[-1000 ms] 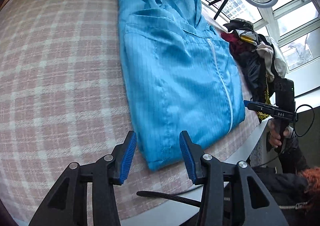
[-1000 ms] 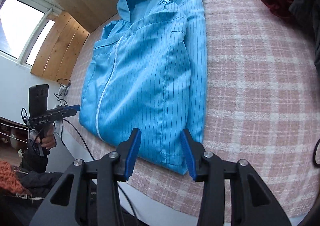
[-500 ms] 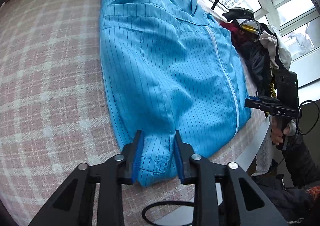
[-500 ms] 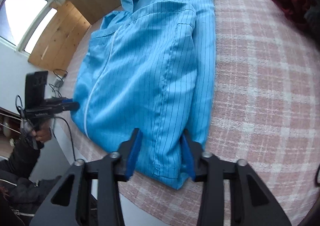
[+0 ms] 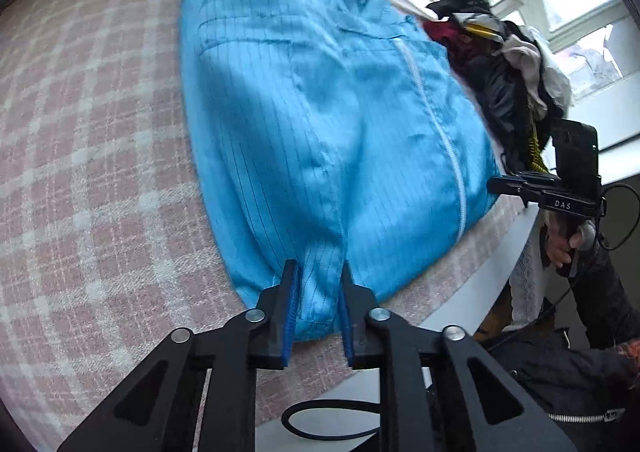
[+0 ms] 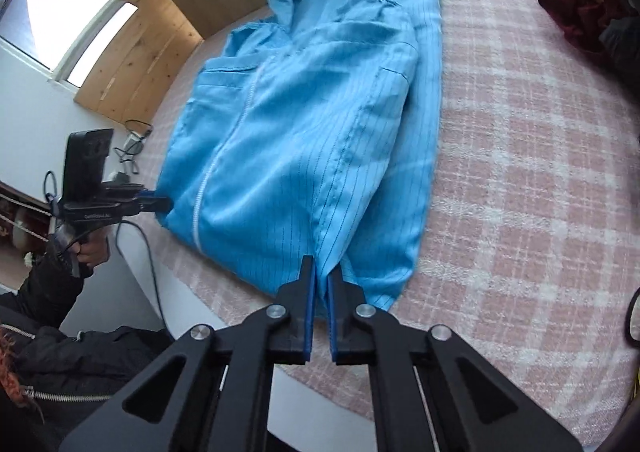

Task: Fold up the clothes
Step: 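Pinch the folded coat hem with both grippers and square it, release, then grasp the coat hem with both grippers and lift the coat off the bed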

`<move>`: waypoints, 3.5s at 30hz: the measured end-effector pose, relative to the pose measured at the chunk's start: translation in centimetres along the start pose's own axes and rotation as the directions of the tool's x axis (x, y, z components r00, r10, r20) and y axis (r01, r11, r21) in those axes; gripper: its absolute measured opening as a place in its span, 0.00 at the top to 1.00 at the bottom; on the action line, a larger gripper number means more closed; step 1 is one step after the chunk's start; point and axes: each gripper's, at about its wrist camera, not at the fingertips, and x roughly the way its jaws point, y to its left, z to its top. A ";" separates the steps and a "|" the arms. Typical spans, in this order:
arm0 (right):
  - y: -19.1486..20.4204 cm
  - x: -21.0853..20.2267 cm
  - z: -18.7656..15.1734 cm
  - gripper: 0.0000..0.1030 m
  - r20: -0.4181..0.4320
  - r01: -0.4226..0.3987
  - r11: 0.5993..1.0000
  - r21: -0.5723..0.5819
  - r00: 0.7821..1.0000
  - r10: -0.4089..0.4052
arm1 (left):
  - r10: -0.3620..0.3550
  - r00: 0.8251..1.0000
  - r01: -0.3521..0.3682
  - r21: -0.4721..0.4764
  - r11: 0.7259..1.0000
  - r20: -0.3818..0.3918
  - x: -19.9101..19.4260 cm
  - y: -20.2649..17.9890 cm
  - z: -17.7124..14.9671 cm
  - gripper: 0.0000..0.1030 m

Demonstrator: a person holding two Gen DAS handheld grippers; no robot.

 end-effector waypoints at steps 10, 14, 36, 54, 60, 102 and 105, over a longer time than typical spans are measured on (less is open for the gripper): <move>3.7 -4.7 2.2 0.82 0.120 0.220 0.971 -0.092 0.971 -0.208 | 0.098 0.983 -0.103 0.023 0.994 0.153 -6.6 -0.8 1.6 0.65; 6.5 -3.2 4.0 0.81 0.128 0.179 0.969 -0.173 0.979 -0.158 | 0.073 0.986 -0.091 0.118 0.989 0.152 -5.4 -2.0 3.5 0.65; 3.9 5.1 10.0 0.85 -0.027 0.252 0.960 -0.123 0.966 -0.257 | 0.160 0.978 -0.162 0.005 0.987 0.131 -0.5 2.5 10.0 0.74; 8.9 -10.6 21.3 0.83 0.246 0.296 0.931 -0.212 0.938 -0.242 | 0.268 0.916 -0.286 0.015 0.958 0.298 -11.2 4.1 17.9 0.68; 2.6 -7.2 24.2 0.83 0.212 0.362 0.927 -0.095 0.917 -0.337 | 0.266 0.932 -0.286 0.049 0.957 0.244 -8.0 4.5 21.8 0.68; 10.1 -12.7 20.1 0.95 0.364 0.234 0.916 -0.326 0.925 -0.107 | 0.145 0.902 -0.318 0.401 0.859 0.406 -10.6 -8.7 19.0 0.94; 10.3 -11.4 13.5 0.95 0.334 0.210 0.928 -0.308 0.937 -0.101 | 0.130 0.924 -0.294 0.450 0.844 0.359 -8.5 -9.5 12.0 0.85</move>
